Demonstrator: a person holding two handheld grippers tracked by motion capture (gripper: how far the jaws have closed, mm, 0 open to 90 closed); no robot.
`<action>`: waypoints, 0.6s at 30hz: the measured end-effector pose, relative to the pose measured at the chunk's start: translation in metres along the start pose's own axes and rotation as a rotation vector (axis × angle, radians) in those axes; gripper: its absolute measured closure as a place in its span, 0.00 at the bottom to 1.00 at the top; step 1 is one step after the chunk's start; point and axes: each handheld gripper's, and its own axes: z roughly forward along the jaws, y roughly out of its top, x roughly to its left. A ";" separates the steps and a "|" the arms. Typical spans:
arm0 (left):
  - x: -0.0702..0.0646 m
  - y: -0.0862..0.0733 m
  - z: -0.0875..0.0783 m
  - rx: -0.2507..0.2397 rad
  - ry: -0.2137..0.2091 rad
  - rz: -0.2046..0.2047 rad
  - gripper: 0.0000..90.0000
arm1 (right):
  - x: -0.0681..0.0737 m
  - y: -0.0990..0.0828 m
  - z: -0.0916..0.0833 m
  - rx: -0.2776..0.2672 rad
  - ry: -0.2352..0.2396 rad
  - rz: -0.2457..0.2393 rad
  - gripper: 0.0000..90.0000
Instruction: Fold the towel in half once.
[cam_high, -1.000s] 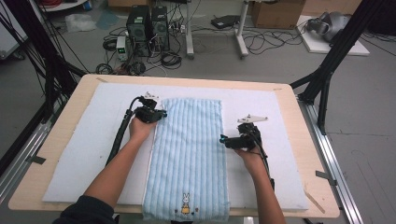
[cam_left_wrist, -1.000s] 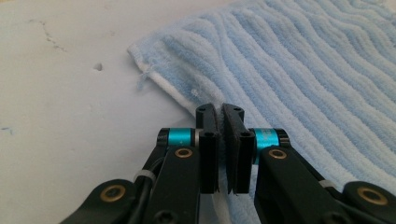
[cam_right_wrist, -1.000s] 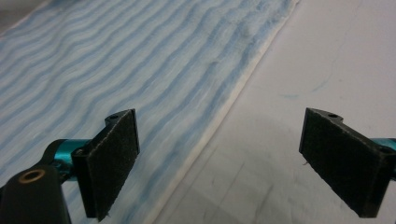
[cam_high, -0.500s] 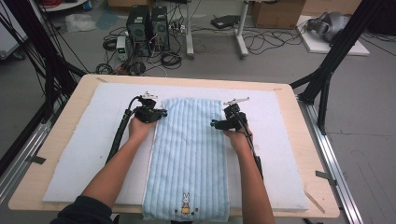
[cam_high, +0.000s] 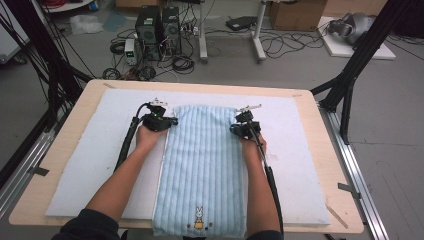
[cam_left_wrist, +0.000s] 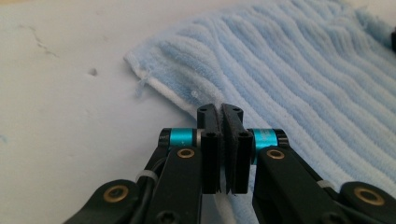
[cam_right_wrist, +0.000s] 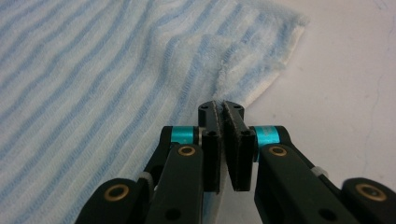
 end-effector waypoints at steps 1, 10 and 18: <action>0.001 0.001 0.000 -0.014 -0.002 -0.009 0.96 | -0.001 0.000 0.000 -0.011 -0.004 0.020 0.96; 0.005 0.010 -0.010 -0.076 -0.040 -0.040 0.95 | -0.001 0.003 -0.007 -0.098 -0.029 0.023 0.95; -0.002 0.002 -0.031 -0.102 -0.091 -0.012 0.95 | 0.004 -0.003 -0.027 -0.143 0.020 -0.010 0.95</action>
